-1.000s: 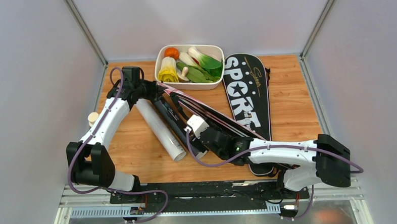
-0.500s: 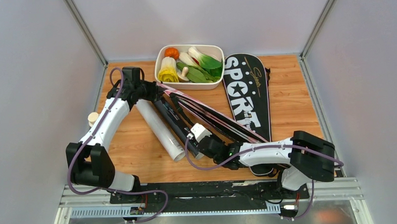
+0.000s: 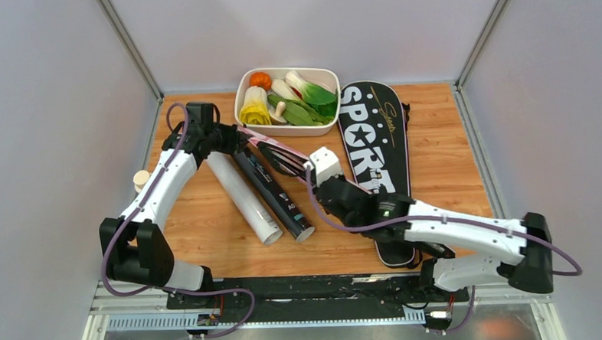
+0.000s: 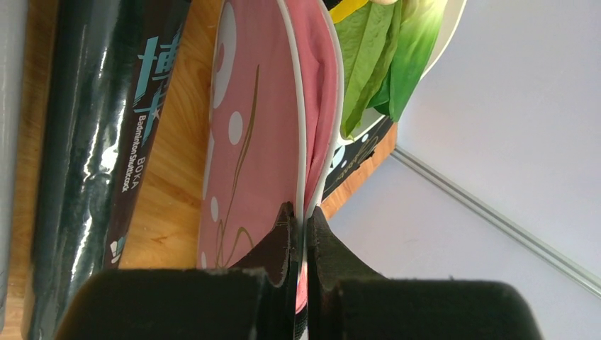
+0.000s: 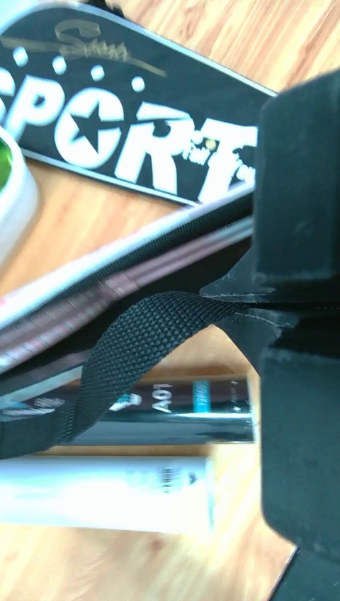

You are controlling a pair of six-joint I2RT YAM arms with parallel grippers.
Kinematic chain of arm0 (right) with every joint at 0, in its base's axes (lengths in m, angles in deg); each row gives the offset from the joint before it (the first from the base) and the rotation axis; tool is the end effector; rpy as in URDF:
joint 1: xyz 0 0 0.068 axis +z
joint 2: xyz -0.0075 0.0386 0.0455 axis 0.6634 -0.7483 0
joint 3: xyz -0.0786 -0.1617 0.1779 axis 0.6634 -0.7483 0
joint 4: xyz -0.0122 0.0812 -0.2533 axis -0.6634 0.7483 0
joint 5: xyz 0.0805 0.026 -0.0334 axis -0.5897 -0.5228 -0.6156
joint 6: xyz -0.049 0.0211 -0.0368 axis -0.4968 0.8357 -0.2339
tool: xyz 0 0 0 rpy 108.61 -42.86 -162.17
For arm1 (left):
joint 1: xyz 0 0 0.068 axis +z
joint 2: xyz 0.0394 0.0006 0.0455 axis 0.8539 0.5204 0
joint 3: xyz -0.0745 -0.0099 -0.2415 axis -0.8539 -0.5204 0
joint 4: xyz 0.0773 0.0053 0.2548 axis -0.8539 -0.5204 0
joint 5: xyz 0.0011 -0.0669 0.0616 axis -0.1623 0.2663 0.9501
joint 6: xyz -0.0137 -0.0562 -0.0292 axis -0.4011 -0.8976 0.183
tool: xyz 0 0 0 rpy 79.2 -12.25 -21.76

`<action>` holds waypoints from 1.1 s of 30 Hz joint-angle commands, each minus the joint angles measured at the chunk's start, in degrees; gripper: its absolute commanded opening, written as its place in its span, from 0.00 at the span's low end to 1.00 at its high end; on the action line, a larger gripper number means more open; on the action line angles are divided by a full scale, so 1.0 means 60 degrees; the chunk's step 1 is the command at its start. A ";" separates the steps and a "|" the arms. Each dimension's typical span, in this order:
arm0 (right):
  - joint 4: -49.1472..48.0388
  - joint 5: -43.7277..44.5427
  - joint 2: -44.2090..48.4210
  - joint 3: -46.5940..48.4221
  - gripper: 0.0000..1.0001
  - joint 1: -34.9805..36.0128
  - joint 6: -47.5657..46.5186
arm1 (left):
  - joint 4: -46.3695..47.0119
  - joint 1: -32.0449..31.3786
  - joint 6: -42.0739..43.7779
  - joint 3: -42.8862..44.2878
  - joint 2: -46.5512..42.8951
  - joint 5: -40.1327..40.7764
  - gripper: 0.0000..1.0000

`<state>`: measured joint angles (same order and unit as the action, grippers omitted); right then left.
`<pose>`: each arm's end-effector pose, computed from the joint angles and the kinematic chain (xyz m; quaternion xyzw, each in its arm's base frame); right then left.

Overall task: Pack up the badminton gear
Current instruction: Zip the racket bag at the center of the board.

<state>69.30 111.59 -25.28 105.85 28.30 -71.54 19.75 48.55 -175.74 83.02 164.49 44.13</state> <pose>0.1294 0.2603 0.2739 -0.2923 0.8177 0.0297 0.4950 0.3251 -0.0666 0.2715 -0.5501 0.7327 -0.3490 0.1969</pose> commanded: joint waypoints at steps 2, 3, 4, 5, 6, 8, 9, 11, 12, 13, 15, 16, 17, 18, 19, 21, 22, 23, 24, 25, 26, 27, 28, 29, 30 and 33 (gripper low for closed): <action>0.0197 0.0833 0.1167 0.0575 0.00 -0.1203 -0.0737 | 0.0051 -0.0067 0.0015 -0.0042 -0.0409 0.0300 0.00; -0.0147 0.0704 0.1272 0.0467 0.00 -0.1695 -0.1077 | 0.0060 -0.0087 0.0019 -0.0041 -0.0409 0.0326 0.00; -0.0447 0.0465 0.1355 0.0404 0.00 -0.2232 -0.1356 | 0.0061 -0.0116 0.0025 -0.0029 -0.0402 0.0338 0.00; -0.0726 0.0255 0.1417 0.0351 0.00 -0.2748 -0.1556 | 0.0059 -0.0125 0.0058 -0.0020 -0.0397 0.0352 0.00; -0.1125 -0.0033 0.1485 0.0238 0.00 -0.3173 -0.1709 | 0.0032 -0.0162 0.0088 -0.0006 -0.0388 0.0389 0.00; -0.1926 -0.0979 0.1555 -0.0057 0.00 -0.4068 -0.1958 | -0.0047 -0.0208 0.0173 0.0028 -0.0410 0.0487 0.00; -0.2253 -0.1417 0.1528 -0.0172 0.00 -0.4486 -0.1968 | -0.0066 -0.0216 0.0190 0.0016 -0.0417 0.0507 0.00; -0.2618 -0.2152 0.1270 -0.0178 0.00 -0.5129 -0.2291 | -0.0071 -0.0244 0.0204 -0.0050 -0.0448 0.0509 0.00; -0.2724 -0.2498 0.0995 -0.0114 0.01 -0.5471 -0.2362 | -0.0044 -0.0269 0.0206 -0.0101 -0.0478 0.0501 0.00; -0.2809 -0.2913 0.0725 -0.0072 0.03 -0.5674 -0.2430 | -0.0013 -0.0283 0.0220 -0.0136 -0.0488 0.0492 0.00; -0.2830 -0.4031 0.0119 0.0147 0.07 -0.5904 -0.2665 | 0.0055 -0.0306 0.0202 -0.0241 -0.0538 0.0430 0.00; -0.2831 -0.4520 -0.0192 0.0253 0.07 -0.5915 -0.2811 | 0.0083 -0.0313 0.0201 -0.0299 -0.0581 0.0404 0.00; -0.2851 -0.4989 -0.0470 0.0359 0.07 -0.5909 -0.2926 | 0.0095 -0.0320 0.0211 -0.0323 -0.0598 0.0407 0.00; -0.2868 -0.5475 -0.0725 0.0493 0.07 -0.5903 -0.2982 | 0.0093 -0.0353 0.0215 -0.0364 -0.0629 0.0428 0.00; -0.2953 -0.5753 -0.0923 0.0622 0.08 -0.5906 -0.2960 | 0.0100 -0.0369 0.0203 -0.0392 -0.0644 0.0434 0.00; -0.3257 -0.6069 -0.1211 0.0897 0.08 -0.5902 -0.2754 | 0.0163 -0.0428 0.0131 -0.0491 -0.0659 0.0370 0.00; -0.3500 -0.6272 -0.1305 0.0972 0.08 -0.5909 -0.2692 | 0.0260 -0.0436 0.0107 -0.0526 -0.0651 0.0332 0.00; -0.3887 -0.6750 -0.1360 0.0971 0.08 -0.5919 -0.2598 | 0.0300 -0.0470 0.0120 -0.0525 -0.0640 0.0321 0.00; -0.4294 -0.6936 -0.1398 0.0932 0.08 -0.5934 -0.2473 | 0.0305 -0.0493 0.0162 -0.0509 -0.0625 0.0337 0.00; -0.4517 -0.6917 -0.1456 0.0928 0.08 -0.5939 -0.2332 | 0.0301 -0.0525 0.0184 -0.0494 -0.0612 0.0341 0.00; -0.4866 -0.6820 -0.1540 0.0995 0.09 -0.5952 -0.2216 | 0.0287 -0.0535 0.0226 -0.0465 -0.0603 0.0332 0.00; -0.4948 -0.6617 -0.1657 0.1091 0.10 -0.5960 -0.2101 | 0.0285 -0.0554 0.0238 -0.0465 -0.0609 0.0340 0.00; -0.4960 -0.6145 -0.1804 0.1195 0.11 -0.5981 -0.1839 | 0.0283 -0.0564 0.0273 -0.0483 -0.0631 0.0346 0.00; -0.4961 -0.5786 -0.1935 0.1270 0.12 -0.6027 -0.1596 | 0.0283 -0.0572 0.0291 -0.0489 -0.0638 0.0358 0.00; -0.4961 -0.5702 -0.2111 0.1303 0.13 -0.6132 -0.1357 | 0.0290 -0.0573 0.0304 -0.0544 -0.0679 0.0362 0.00; -0.4961 -0.5930 -0.2689 0.1337 0.15 -0.6537 -0.0639 | 0.0526 -0.0580 0.0351 -0.0760 -0.0787 0.0209 0.00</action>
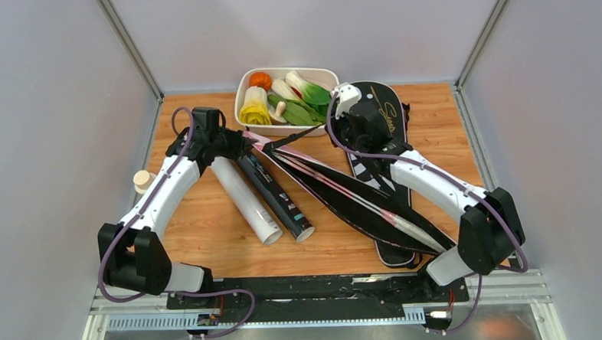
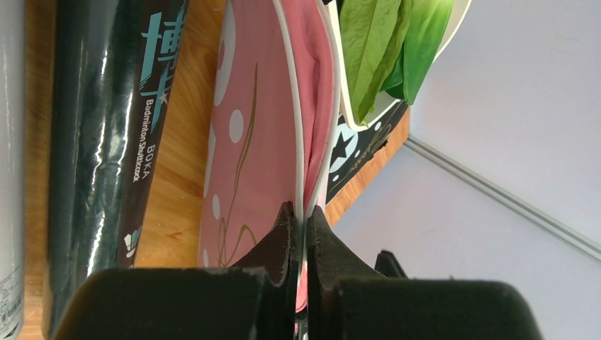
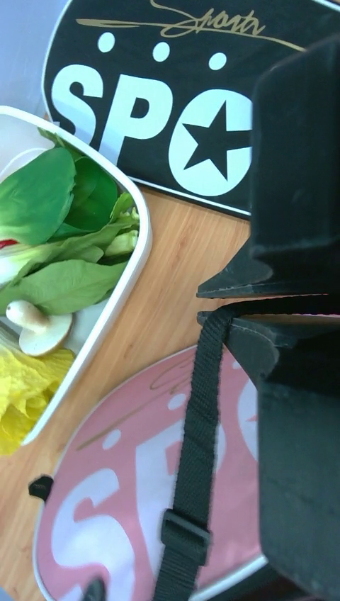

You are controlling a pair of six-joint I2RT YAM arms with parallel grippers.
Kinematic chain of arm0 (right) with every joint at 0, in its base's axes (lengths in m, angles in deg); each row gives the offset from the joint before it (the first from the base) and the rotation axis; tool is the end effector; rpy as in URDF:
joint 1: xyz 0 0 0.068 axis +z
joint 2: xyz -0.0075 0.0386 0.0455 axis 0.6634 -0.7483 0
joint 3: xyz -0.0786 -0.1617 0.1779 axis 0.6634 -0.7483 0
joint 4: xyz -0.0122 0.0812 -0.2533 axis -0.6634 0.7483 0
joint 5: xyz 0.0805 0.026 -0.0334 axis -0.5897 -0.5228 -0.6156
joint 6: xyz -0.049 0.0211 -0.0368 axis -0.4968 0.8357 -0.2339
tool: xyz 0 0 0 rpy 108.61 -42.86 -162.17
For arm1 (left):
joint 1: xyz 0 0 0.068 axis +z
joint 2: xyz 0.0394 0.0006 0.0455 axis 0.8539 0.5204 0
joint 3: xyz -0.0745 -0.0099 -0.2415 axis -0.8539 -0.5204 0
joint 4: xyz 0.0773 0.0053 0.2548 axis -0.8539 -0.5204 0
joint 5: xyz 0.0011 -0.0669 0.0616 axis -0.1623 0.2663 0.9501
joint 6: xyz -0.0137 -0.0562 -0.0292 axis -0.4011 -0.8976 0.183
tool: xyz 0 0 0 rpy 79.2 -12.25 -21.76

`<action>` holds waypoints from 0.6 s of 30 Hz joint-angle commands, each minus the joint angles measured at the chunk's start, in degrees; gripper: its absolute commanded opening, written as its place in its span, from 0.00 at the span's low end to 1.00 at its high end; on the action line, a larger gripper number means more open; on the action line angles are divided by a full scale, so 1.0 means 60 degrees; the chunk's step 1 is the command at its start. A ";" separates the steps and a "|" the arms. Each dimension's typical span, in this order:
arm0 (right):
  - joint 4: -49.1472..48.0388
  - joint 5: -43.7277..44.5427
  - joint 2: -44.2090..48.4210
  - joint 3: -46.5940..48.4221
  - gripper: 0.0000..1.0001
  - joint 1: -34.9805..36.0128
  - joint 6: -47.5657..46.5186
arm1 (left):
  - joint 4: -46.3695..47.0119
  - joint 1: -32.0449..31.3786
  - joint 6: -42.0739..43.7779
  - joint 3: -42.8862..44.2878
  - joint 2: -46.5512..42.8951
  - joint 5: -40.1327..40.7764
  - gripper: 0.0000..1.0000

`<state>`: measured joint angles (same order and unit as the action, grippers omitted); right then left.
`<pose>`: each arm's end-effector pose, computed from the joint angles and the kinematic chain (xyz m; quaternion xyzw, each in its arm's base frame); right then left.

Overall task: Pack up the badminton gear
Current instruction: Zip the racket bag at the center of the board.

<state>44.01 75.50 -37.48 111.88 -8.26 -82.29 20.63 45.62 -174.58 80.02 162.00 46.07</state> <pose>0.3092 0.2000 0.2848 -0.2143 0.7988 0.1484 0.5422 0.3122 -0.0793 0.2678 -0.5287 0.7479 -0.3447 0.2057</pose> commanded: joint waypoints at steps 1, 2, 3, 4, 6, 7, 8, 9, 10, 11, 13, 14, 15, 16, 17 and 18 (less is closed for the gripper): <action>-0.0736 -0.0067 -0.0874 0.0380 0.17 -0.0539 0.1218 | 0.0390 -0.0097 0.0180 -0.0282 -0.0395 -0.0139 0.00; -0.0707 -0.0117 -0.1101 0.0459 0.19 -0.0591 0.1255 | 0.0405 -0.0093 0.0198 -0.0316 -0.0439 -0.0146 0.00; -0.0571 -0.0163 -0.1347 0.0585 0.22 -0.0622 0.1288 | 0.0410 -0.0090 0.0193 -0.0331 -0.0466 -0.0140 0.00; -0.0338 -0.0275 -0.1570 0.0753 0.24 -0.0631 0.1292 | 0.0461 -0.0091 0.0179 -0.0365 -0.0504 -0.0117 0.00; 0.0150 -0.0959 -0.1965 0.1107 0.30 -0.0628 0.1404 | 0.0498 -0.0094 0.0155 -0.0365 -0.0532 -0.0106 0.00; 0.0343 -0.1239 -0.2070 0.1241 0.33 -0.0621 0.1464 | 0.0515 -0.0096 0.0150 -0.0363 -0.0542 -0.0112 0.00; 0.0439 -0.1565 -0.2074 0.1328 0.38 -0.0627 0.1548 | 0.0517 -0.0091 0.0128 -0.0355 -0.0549 -0.0095 0.00; 0.0539 -0.1782 -0.2003 0.1377 0.43 -0.0628 0.1676 | 0.0525 -0.0099 0.0107 -0.0371 -0.0550 -0.0084 0.00; 0.0650 -0.1842 -0.1859 0.1414 0.46 -0.0628 0.1862 | 0.0541 -0.0100 0.0058 -0.0382 -0.0551 -0.0065 0.00; 0.0783 -0.1798 -0.1658 0.1434 0.50 -0.0628 0.2068 | 0.0551 -0.0101 0.0028 -0.0394 -0.0551 -0.0036 0.00; 0.0989 -0.1751 -0.1139 0.1485 0.58 -0.0628 0.2443 | 0.0584 -0.0099 -0.0060 -0.0433 -0.0540 -0.0015 0.00; 0.1072 -0.1781 -0.0876 0.1523 0.61 -0.0628 0.2624 | 0.0629 -0.0100 -0.0119 -0.0474 -0.0537 -0.0016 0.00; 0.1127 -0.1809 -0.0579 0.1554 0.64 -0.0611 0.2826 | 0.0647 -0.0105 -0.0141 -0.0477 -0.0522 -0.0005 0.00; 0.1189 -0.1814 -0.0293 0.1577 0.64 -0.0609 0.3070 | 0.0660 -0.0103 -0.0176 -0.0489 -0.0500 -0.0003 0.00; 0.1224 -0.1820 -0.0038 0.1568 0.65 -0.0606 0.3285 | 0.0662 -0.0102 -0.0206 -0.0484 -0.0489 -0.0002 0.00; 0.1219 -0.1781 0.0232 0.1524 0.66 -0.0579 0.3581 | 0.0664 -0.0101 -0.0272 -0.0491 -0.0462 -0.0009 0.00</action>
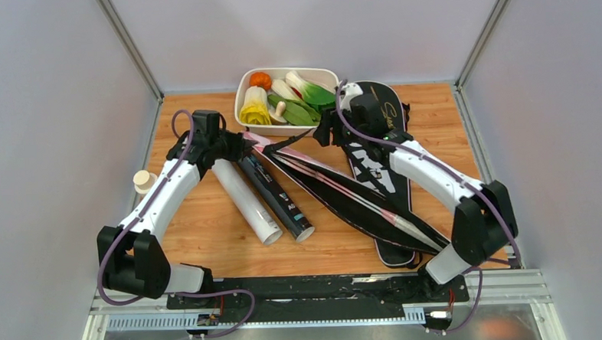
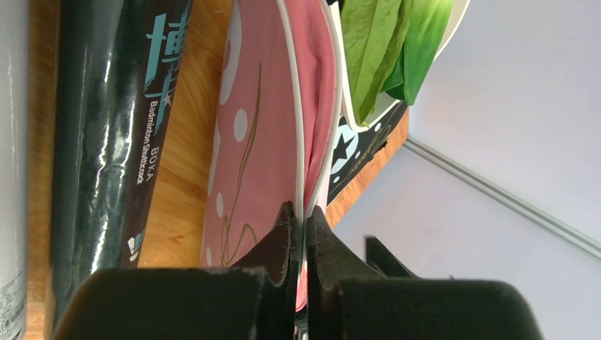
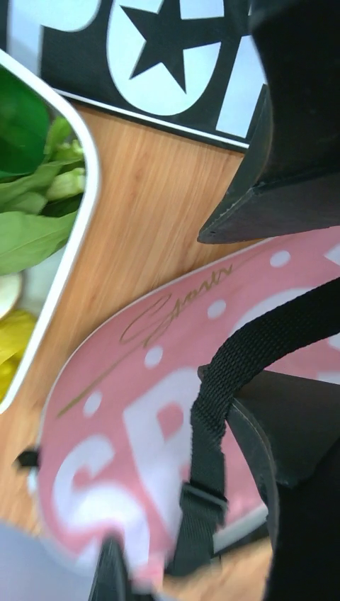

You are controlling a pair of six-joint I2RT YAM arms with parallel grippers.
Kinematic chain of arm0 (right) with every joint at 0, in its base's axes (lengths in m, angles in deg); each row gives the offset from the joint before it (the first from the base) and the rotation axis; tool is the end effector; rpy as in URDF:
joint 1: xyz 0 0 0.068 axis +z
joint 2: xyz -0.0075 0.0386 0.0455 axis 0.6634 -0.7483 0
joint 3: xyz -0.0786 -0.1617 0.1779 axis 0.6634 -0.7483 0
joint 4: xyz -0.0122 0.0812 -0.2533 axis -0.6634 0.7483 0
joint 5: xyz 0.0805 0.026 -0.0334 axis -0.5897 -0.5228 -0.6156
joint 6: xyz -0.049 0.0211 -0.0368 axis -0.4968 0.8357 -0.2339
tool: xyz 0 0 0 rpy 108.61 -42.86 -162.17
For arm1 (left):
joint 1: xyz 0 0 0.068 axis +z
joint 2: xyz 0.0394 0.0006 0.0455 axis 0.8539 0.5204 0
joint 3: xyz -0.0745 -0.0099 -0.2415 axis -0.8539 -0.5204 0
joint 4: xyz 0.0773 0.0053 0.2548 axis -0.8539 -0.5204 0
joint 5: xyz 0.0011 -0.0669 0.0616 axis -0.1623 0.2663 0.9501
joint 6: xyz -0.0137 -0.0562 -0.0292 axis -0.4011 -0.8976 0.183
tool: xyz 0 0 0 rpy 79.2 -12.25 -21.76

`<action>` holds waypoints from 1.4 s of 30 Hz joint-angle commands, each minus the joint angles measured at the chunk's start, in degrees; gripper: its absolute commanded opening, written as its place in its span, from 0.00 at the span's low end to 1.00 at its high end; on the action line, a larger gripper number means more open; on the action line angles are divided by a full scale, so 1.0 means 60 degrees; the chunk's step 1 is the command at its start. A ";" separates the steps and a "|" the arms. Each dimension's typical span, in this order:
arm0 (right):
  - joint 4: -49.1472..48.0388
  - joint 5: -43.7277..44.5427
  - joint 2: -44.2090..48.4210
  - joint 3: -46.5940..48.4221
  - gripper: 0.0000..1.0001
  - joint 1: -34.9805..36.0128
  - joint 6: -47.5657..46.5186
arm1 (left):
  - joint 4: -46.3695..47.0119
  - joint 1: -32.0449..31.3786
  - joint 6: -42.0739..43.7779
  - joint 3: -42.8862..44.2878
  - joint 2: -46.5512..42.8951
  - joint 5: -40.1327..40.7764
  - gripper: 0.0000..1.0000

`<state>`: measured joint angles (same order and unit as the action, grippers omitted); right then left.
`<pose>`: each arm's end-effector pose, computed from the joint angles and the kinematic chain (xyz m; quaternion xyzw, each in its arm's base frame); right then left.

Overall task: Pack up the badminton gear
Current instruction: Zip the racket bag at the center of the board.

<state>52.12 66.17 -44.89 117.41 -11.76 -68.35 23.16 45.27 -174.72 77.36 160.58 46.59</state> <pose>0.3345 0.1981 0.2582 -0.1375 0.8611 0.2330 0.4305 0.3079 -0.0798 0.2631 -0.5257 0.7448 -0.3507 0.2143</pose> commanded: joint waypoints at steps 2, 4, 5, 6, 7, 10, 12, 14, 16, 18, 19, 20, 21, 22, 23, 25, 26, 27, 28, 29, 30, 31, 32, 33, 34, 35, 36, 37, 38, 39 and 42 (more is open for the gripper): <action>-0.0186 -0.0049 0.1901 0.0469 0.66 0.0154 0.1889 | 0.0241 -0.0056 -0.0356 -0.0059 -0.0213 -0.0103 0.00; -0.0446 0.0240 0.2270 0.0248 0.66 0.0480 0.2224 | 0.0251 -0.0052 -0.0474 -0.0070 -0.0236 -0.0087 0.00; -0.0562 0.0437 0.2409 0.0170 0.66 0.0700 0.2365 | 0.0251 -0.0056 -0.0535 -0.0076 -0.0229 -0.0078 0.00; -0.0764 0.0650 0.2533 0.0058 0.66 0.0932 0.2465 | 0.0254 -0.0057 -0.0573 -0.0077 -0.0220 -0.0083 0.00; -0.0935 0.0893 0.2630 -0.0064 0.66 0.1201 0.2580 | 0.0248 -0.0046 -0.0637 -0.0085 -0.0195 -0.0113 0.00; -0.1523 0.1818 0.2818 -0.0502 0.68 0.1828 0.2862 | 0.0269 -0.0053 -0.0757 -0.0089 -0.0170 -0.0230 0.00; -0.1654 0.2273 0.2688 -0.0670 0.69 0.2034 0.2944 | 0.0263 -0.0055 -0.0782 -0.0118 -0.0179 -0.0264 0.00; -0.1658 0.2797 0.2404 -0.0677 0.68 0.2031 0.2742 | 0.0252 -0.0044 -0.0792 -0.0129 -0.0233 -0.0245 0.00; -0.1682 0.3214 0.2001 -0.0451 0.67 0.2004 0.2237 | 0.0224 -0.0050 -0.0788 -0.0150 -0.0295 -0.0177 0.00; -0.1478 0.2747 0.1521 0.0017 0.65 0.1898 0.1764 | 0.0190 -0.0049 -0.0793 -0.0168 -0.0335 -0.0140 0.00; -0.1338 0.2274 0.1320 0.0244 0.64 0.1897 0.1590 | 0.0185 -0.0053 -0.0798 -0.0181 -0.0338 -0.0144 0.00; -0.1234 0.1756 0.1265 0.0389 0.62 0.1924 0.1564 | 0.0184 -0.0057 -0.0799 -0.0188 -0.0333 -0.0150 0.00; -0.1181 0.1432 0.1276 0.0448 0.61 0.2001 0.1704 | 0.0183 -0.0057 -0.0800 -0.0182 -0.0330 -0.0149 0.00; -0.1170 0.1305 0.1351 0.0435 0.61 0.2124 0.1851 | 0.0183 -0.0057 -0.0800 -0.0174 -0.0322 -0.0137 0.00; -0.1193 0.1302 0.1455 0.0404 0.61 0.2297 0.1960 | 0.0190 -0.0058 -0.0807 -0.0168 -0.0316 -0.0142 0.00; -0.1294 0.1565 0.1596 0.0308 0.61 0.2665 0.2160 | 0.0209 -0.0056 -0.0834 -0.0150 -0.0278 -0.0173 0.00; -0.1404 0.1600 0.1611 0.0233 0.60 0.2811 0.2229 | 0.0226 -0.0057 -0.0849 -0.0143 -0.0254 -0.0212 0.00; -0.1546 0.1601 0.1587 0.0165 0.60 0.2952 0.2274 | 0.0234 -0.0057 -0.0854 -0.0116 -0.0240 -0.0239 0.00; -0.1648 0.1687 0.1526 0.0120 0.59 0.3087 0.2318 | 0.0258 -0.0058 -0.0883 -0.0112 -0.0211 -0.0302 0.00; -0.1676 0.1826 0.1463 0.0018 0.59 0.3201 0.2304 | 0.0272 -0.0058 -0.0893 -0.0119 -0.0197 -0.0342 0.00; -0.1831 0.1931 0.1389 -0.0038 0.58 0.3294 0.2274 | 0.0300 -0.0058 -0.0922 -0.0128 -0.0193 -0.0412 0.00; -0.2048 0.1959 0.1301 -0.0111 0.57 0.3344 0.2276 | 0.0308 -0.0058 -0.0934 -0.0138 -0.0188 -0.0426 0.00; -0.2154 0.1950 0.1228 -0.0190 0.55 0.3376 0.2291 | 0.0313 -0.0050 -0.0933 -0.0152 -0.0202 -0.0448 0.00; -0.2268 0.1905 0.1149 -0.0238 0.52 0.3387 0.2262 | 0.0307 -0.0054 -0.0940 -0.0166 -0.0221 -0.0444 0.00; -0.2389 0.1884 0.1073 -0.0293 0.51 0.3414 0.2209 | 0.0316 -0.0057 -0.0945 -0.0166 -0.0254 -0.0449 0.00; -0.2491 0.1886 0.1011 -0.0342 0.50 0.3436 0.2193 | 0.0323 -0.0057 -0.0953 -0.0181 -0.0262 -0.0445 0.00; -0.2594 0.1867 0.0951 -0.0367 0.49 0.3448 0.2198 | 0.0328 -0.0050 -0.0959 -0.0192 -0.0268 -0.0442 0.00; -0.2713 0.1847 0.0895 -0.0397 0.49 0.3457 0.2215 | 0.0336 -0.0054 -0.0960 -0.0186 -0.0269 -0.0448 0.00; -0.2781 0.1806 0.0838 -0.0414 0.48 0.3476 0.2243 | 0.0331 -0.0049 -0.0961 -0.0182 -0.0270 -0.0468 0.00; -0.2845 0.1782 0.0763 -0.0422 0.47 0.3491 0.2259 | 0.0338 -0.0053 -0.0968 -0.0189 -0.0270 -0.0484 0.00; -0.2914 0.1785 0.0562 -0.0409 0.44 0.3591 0.2300 | 0.0412 -0.0050 -0.1006 -0.0207 -0.0233 -0.0570 0.00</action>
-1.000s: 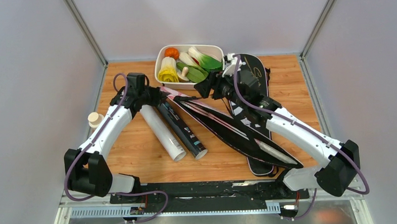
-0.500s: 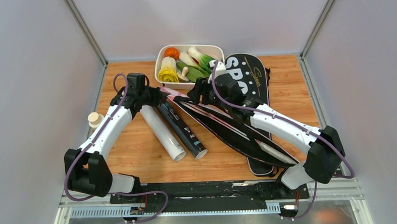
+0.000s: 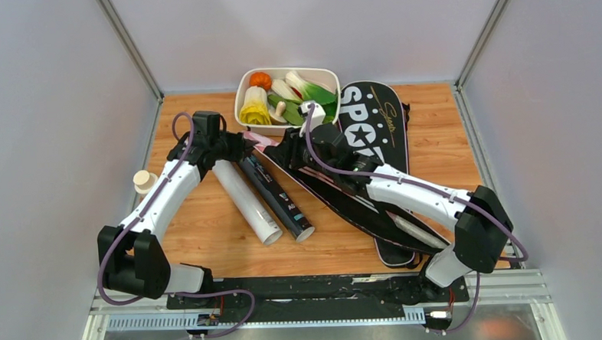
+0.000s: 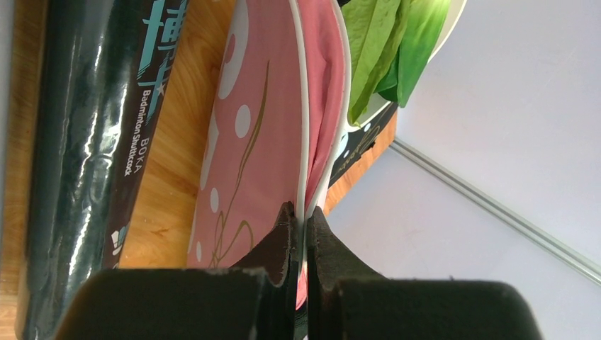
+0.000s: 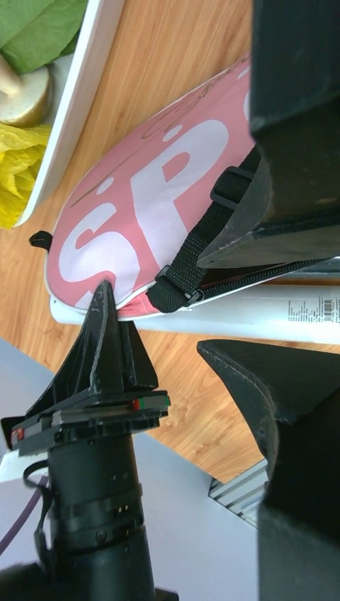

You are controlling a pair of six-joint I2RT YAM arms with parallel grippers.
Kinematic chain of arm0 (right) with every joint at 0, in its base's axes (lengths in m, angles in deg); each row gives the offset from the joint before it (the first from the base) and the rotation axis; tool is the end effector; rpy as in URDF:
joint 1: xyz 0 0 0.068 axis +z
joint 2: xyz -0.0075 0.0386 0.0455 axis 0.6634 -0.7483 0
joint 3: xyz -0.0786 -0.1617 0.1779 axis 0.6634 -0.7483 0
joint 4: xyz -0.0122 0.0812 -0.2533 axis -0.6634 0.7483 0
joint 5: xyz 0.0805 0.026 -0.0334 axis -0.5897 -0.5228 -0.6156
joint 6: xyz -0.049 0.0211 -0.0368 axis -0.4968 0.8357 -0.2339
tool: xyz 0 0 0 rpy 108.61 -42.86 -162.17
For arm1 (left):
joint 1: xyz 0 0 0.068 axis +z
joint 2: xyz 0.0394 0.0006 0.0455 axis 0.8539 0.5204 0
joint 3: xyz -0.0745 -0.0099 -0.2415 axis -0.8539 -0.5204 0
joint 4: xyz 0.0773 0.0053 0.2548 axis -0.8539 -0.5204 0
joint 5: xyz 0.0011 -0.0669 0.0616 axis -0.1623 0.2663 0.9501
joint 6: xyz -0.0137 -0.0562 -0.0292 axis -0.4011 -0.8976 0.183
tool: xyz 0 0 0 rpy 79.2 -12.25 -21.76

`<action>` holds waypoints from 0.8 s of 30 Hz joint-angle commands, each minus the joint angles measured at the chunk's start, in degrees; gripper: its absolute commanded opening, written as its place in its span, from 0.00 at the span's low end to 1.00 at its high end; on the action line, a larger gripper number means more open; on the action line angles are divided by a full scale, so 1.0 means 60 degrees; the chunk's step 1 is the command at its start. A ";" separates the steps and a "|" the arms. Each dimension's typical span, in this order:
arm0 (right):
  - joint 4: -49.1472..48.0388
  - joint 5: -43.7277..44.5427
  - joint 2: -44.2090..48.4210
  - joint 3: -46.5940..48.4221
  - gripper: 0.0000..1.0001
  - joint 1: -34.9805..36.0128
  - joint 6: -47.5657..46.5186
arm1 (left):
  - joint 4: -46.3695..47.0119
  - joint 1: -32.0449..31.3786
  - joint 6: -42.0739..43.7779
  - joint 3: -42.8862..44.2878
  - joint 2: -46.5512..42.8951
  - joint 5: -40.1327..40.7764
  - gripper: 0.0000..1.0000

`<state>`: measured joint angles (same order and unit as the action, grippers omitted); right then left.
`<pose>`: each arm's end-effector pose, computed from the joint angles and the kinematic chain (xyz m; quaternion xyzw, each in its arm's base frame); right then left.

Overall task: Pack up the badminton gear
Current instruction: Zip the racket bag at the center of the board.

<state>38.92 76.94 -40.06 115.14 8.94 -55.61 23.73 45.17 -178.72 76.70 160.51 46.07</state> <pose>0.2468 0.2934 0.3006 -0.1334 0.7864 0.3588 0.4849 0.3072 -0.0807 0.2604 -0.5492 0.7275 -0.3605 0.1982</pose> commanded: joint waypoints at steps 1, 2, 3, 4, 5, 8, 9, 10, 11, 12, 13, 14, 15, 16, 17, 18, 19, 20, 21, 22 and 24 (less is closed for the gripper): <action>-0.0725 -0.0005 -0.0309 -0.0037 0.44 0.0169 0.0185 | 0.0320 -0.0037 -0.0346 -0.0092 -0.0211 -0.0495 0.00; -0.0732 -0.0014 -0.0377 -0.0032 0.44 0.0199 0.0195 | 0.0337 -0.0038 -0.0351 -0.0098 -0.0203 -0.0497 0.00; -0.0746 -0.0020 -0.0425 -0.0013 0.43 0.0210 0.0200 | 0.0344 -0.0039 -0.0345 -0.0092 -0.0202 -0.0492 0.00; -0.0747 -0.0006 -0.0498 0.0006 0.43 0.0231 0.0206 | 0.0339 -0.0039 -0.0344 -0.0091 -0.0205 -0.0488 0.00; -0.0747 -0.0012 -0.0560 0.0026 0.43 0.0261 0.0212 | 0.0356 -0.0032 -0.0351 -0.0103 -0.0203 -0.0493 0.00; -0.0747 -0.0029 -0.0828 0.0131 0.42 0.0289 0.0199 | 0.0387 -0.0038 -0.0373 -0.0135 -0.0215 -0.0542 0.00; -0.0744 -0.0007 -0.0893 0.0157 0.42 0.0292 0.0199 | 0.0405 -0.0039 -0.0380 -0.0132 -0.0223 -0.0565 0.00; -0.0747 0.0012 -0.0956 0.0166 0.42 0.0300 0.0219 | 0.0415 -0.0039 -0.0374 -0.0138 -0.0226 -0.0571 0.00; -0.0747 0.0032 -0.0999 0.0169 0.41 0.0312 0.0245 | 0.0415 -0.0032 -0.0384 -0.0134 -0.0240 -0.0565 0.00; -0.0747 0.0059 -0.1039 0.0173 0.41 0.0321 0.0278 | 0.0413 -0.0036 -0.0391 -0.0142 -0.0250 -0.0562 0.00; -0.0747 0.0102 -0.1088 0.0172 0.41 0.0337 0.0286 | 0.0411 -0.0031 -0.0396 -0.0133 -0.0257 -0.0544 0.00; -0.0747 0.0166 -0.1121 0.0203 0.41 0.0357 0.0275 | 0.0411 -0.0028 -0.0396 -0.0131 -0.0265 -0.0537 0.00; -0.0747 0.0246 -0.1153 0.0203 0.41 0.0361 0.0272 | 0.0411 -0.0036 -0.0386 -0.0127 -0.0264 -0.0531 0.00; -0.0744 0.0318 -0.1181 0.0214 0.41 0.0358 0.0292 | 0.0410 -0.0038 -0.0384 -0.0128 -0.0269 -0.0537 0.00; -0.0772 0.0391 -0.1212 0.0228 0.41 0.0369 0.0307 | 0.0407 -0.0039 -0.0394 -0.0126 -0.0273 -0.0553 0.00; -0.0796 0.0431 -0.1234 0.0245 0.41 0.0381 0.0319 | 0.0409 -0.0032 -0.0396 -0.0121 -0.0273 -0.0556 0.00; -0.0812 0.0479 -0.1240 0.0258 0.41 0.0373 0.0316 | 0.0410 -0.0034 -0.0397 -0.0139 -0.0277 -0.0550 0.00; -0.0847 0.0536 -0.1245 0.0287 0.41 0.0372 0.0316 | 0.0410 -0.0029 -0.0390 -0.0134 -0.0276 -0.0547 0.00; -0.0881 0.0585 -0.1245 0.0312 0.41 0.0372 0.0316 | 0.0418 -0.0026 -0.0384 -0.0131 -0.0282 -0.0552 0.00; -0.0903 0.0631 -0.1234 0.0349 0.41 0.0372 0.0298 | 0.0414 -0.0036 -0.0383 -0.0138 -0.0292 -0.0548 0.00; -0.0936 0.0704 -0.1209 0.0404 0.43 0.0375 0.0253 | 0.0411 -0.0032 -0.0383 -0.0164 -0.0300 -0.0520 0.00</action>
<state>36.84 78.78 -46.81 114.81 10.93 -54.60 24.67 45.17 -179.04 76.13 160.51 45.35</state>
